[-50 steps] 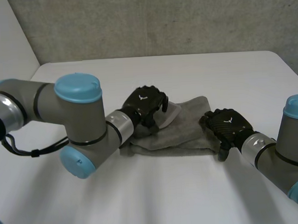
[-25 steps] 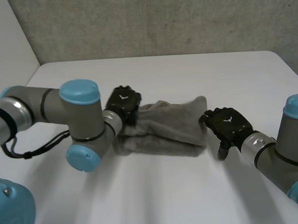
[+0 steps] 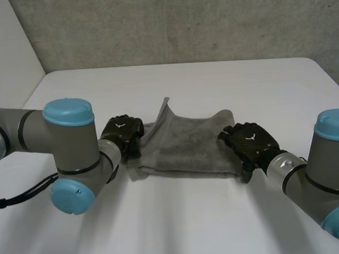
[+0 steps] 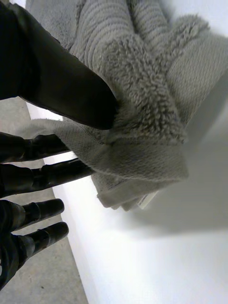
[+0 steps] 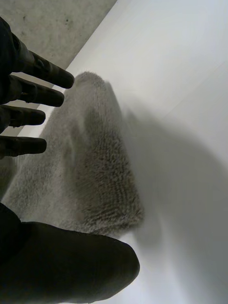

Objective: Fold the towel.

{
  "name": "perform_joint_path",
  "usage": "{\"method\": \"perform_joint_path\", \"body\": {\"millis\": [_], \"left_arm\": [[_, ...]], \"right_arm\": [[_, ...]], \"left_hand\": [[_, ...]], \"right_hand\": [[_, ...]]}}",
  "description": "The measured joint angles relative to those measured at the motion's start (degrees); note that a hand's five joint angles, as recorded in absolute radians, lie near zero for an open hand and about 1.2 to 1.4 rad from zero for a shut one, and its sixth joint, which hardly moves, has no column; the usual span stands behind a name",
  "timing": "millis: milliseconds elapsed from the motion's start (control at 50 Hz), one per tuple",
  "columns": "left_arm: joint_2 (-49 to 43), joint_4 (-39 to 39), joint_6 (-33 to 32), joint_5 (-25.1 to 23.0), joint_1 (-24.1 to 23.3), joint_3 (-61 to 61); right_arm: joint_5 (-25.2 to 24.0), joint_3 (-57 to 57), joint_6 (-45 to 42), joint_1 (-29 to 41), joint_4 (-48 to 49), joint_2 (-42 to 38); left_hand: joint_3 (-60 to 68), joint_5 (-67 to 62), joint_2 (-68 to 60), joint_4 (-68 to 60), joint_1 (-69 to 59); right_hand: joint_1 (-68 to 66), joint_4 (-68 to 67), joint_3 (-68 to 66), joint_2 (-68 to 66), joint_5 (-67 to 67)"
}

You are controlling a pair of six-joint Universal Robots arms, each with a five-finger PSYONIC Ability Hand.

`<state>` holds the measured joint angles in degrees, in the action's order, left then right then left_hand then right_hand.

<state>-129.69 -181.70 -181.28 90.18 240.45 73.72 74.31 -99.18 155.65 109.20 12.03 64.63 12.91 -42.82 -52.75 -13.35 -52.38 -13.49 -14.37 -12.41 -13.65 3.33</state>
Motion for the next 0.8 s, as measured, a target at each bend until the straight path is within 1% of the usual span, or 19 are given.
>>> {"method": "perform_joint_path", "body": {"millis": [140, 220, 300, 380, 500, 600, 700, 800], "left_arm": [[0.8, 0.3, 0.4, 0.0, 0.2, 1.4], [1.2, 0.3, 0.3, 0.1, 1.7, 2.3], [1.4, 0.2, 0.1, 0.2, 4.2, 3.2], [1.3, 0.1, 0.0, 0.1, 5.7, 3.3], [0.9, 0.0, 0.0, 0.0, 6.8, 2.4], [0.9, 0.1, 0.1, -0.2, 6.6, 1.9], [1.4, 0.0, 0.1, -1.2, 5.2, 1.6], [1.7, -0.1, 0.1, -3.9, 3.3, 0.6]], "right_arm": [[-0.1, -0.4, 0.2, 0.6, 1.2, -0.3], [-0.1, -0.5, 0.2, 0.6, 1.8, -0.6], [-0.1, -0.5, 0.0, 0.6, 2.7, -1.0], [0.0, -0.4, -0.1, 0.6, 3.2, -1.2], [0.1, -0.4, -0.1, 0.6, 3.3, -1.3], [0.2, -0.4, -0.1, 0.6, 3.3, -1.2], [0.2, -0.4, -0.1, 0.6, 3.3, -1.2], [0.2, -0.4, -0.1, 0.7, 3.2, -1.1]], "left_hand": [[0.0, 0.0, 0.1, 0.0, 0.1], [0.0, 0.3, 0.1, 0.0, 0.1], [0.0, 0.6, 0.1, 0.0, 0.2], [0.0, 0.9, 0.6, 0.0, 0.6], [0.0, 1.0, 0.6, 0.0, 0.7], [0.0, 1.7, 1.5, 0.0, 1.5], [0.0, 4.1, 3.6, 0.0, 3.8], [0.0, 7.5, 6.8, 0.0, 7.0]], "right_hand": [[0.0, 0.0, 0.0, 0.0, 0.0], [-2.5, 0.0, 0.0, -2.1, 2.8], [-6.3, 0.0, 0.0, -6.8, 7.7], [-6.9, 0.0, 0.0, -7.5, 8.8], [-7.0, 0.0, 0.0, -7.5, 9.1], [-7.0, 0.0, 0.0, -7.5, 9.3], [-7.0, 0.0, 0.0, -7.5, 9.3], [-7.0, 0.0, 0.0, -7.5, 9.3]]}}
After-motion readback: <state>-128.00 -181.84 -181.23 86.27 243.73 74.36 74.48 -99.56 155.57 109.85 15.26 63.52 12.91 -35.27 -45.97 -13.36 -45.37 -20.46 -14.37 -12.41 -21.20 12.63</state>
